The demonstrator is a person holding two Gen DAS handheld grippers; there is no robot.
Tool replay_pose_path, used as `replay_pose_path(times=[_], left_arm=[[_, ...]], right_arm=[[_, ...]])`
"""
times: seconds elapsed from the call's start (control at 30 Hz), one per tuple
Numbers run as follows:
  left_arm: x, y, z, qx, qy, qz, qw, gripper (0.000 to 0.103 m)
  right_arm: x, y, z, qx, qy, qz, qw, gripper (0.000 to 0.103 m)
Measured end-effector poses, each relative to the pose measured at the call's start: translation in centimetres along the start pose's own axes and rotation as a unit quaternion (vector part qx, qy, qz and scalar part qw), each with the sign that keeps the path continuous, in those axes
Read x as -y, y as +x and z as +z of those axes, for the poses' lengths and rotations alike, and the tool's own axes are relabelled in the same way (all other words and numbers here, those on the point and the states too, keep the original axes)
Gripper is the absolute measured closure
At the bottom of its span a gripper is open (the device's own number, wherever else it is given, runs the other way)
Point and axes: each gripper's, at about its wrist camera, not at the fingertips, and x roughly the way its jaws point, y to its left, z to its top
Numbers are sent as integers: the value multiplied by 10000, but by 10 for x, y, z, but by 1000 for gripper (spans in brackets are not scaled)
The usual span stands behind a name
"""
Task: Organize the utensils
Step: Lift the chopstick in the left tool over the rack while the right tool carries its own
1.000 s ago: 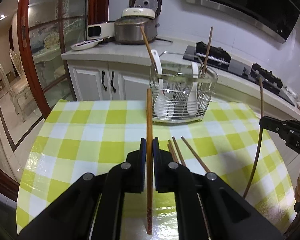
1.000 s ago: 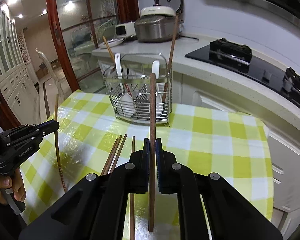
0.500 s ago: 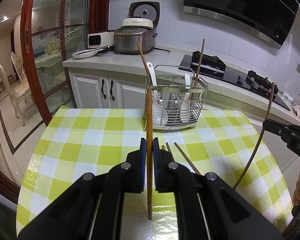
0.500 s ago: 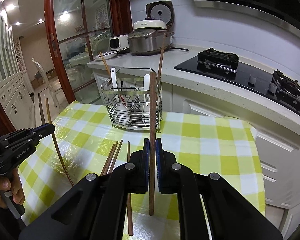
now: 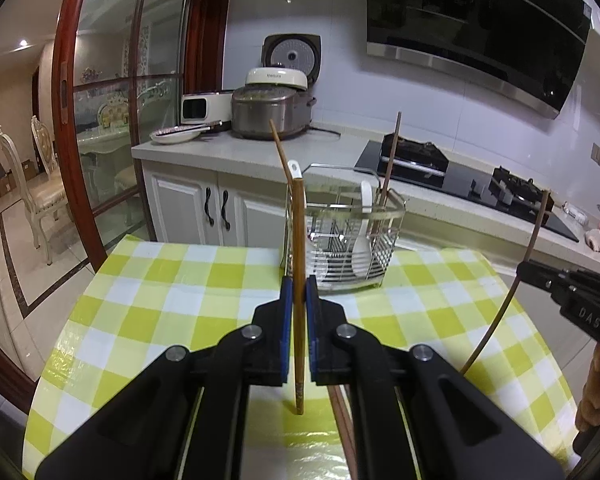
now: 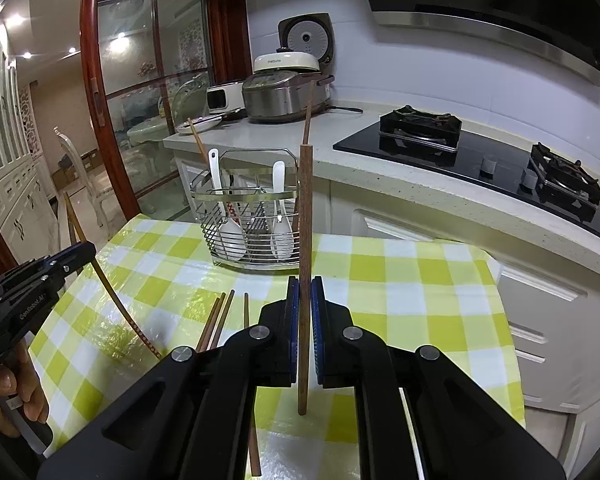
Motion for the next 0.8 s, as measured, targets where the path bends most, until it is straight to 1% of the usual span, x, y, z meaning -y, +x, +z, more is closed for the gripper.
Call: replay_pose_path(times=[0.43,0.67,0.8], left_arm=[[4,2,17,173,38,-43,9998,96],[5,6,37,263,117,-93,9995,96],[5,7,52,355,141,-125,9992,96]], right_arm=[[-2,-4,21,239,14,-79,9997,94],[-5,-2,41,341,-29,-84,9994,94],[-8,1,58,405,-78,-54,9991,94]])
